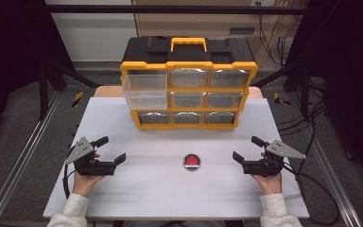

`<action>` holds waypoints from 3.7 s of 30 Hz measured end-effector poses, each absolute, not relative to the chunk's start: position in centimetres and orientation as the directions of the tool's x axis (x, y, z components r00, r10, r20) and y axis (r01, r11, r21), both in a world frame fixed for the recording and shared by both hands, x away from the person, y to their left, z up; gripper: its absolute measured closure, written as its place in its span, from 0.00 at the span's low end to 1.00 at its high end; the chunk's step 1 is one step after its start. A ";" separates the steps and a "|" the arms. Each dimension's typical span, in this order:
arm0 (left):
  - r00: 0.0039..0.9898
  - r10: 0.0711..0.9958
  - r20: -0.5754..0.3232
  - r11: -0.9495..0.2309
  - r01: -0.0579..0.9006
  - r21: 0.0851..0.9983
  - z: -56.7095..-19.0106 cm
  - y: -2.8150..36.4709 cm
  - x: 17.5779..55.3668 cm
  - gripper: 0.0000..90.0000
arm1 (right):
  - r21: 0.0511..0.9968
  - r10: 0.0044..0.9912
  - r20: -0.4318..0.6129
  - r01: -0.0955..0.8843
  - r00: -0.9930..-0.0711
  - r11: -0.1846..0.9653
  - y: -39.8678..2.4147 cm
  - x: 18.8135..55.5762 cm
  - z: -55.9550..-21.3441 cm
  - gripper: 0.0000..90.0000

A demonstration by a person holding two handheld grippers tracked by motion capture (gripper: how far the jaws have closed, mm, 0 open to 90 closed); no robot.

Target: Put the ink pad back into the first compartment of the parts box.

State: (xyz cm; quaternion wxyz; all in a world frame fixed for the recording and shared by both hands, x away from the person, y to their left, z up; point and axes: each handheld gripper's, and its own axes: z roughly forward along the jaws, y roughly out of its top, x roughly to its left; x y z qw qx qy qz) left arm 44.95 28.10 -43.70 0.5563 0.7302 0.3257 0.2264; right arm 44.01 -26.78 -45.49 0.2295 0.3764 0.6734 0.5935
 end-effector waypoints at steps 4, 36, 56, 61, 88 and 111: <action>0.686 0.727 -0.032 -0.169 0.225 0.959 -43.7 28.1 44.9 0.02 | 0.971 0.777 0.135 0.240 -0.615 0.021 -26.4 44.0 -45.4 0.00; 0.686 0.727 -0.034 -0.176 0.234 0.956 -43.9 28.0 45.1 0.02 | 0.944 0.729 0.086 0.289 -0.679 0.158 -20.6 45.0 -44.9 0.01; 0.686 0.727 -0.035 -0.178 0.238 0.955 -44.0 28.0 45.1 0.02 | 0.920 0.709 0.059 0.314 -0.703 0.235 -16.8 46.1 -45.1 0.01; 0.686 0.727 -0.035 -0.178 0.237 0.955 -44.0 28.0 45.1 0.02 | 0.911 0.701 0.049 0.320 -0.711 0.261 -15.8 46.4 -45.4 0.01; 0.682 0.731 -0.029 -0.185 0.239 0.953 -44.0 28.0 45.1 0.02 | 0.835 0.669 0.040 0.393 -0.742 0.385 -12.0 48.0 -47.8 0.01; 0.679 0.733 -0.026 -0.190 0.242 0.952 -44.0 28.0 45.1 0.02 | 0.770 0.642 0.040 0.433 -0.766 0.469 -11.2 48.7 -49.9 0.20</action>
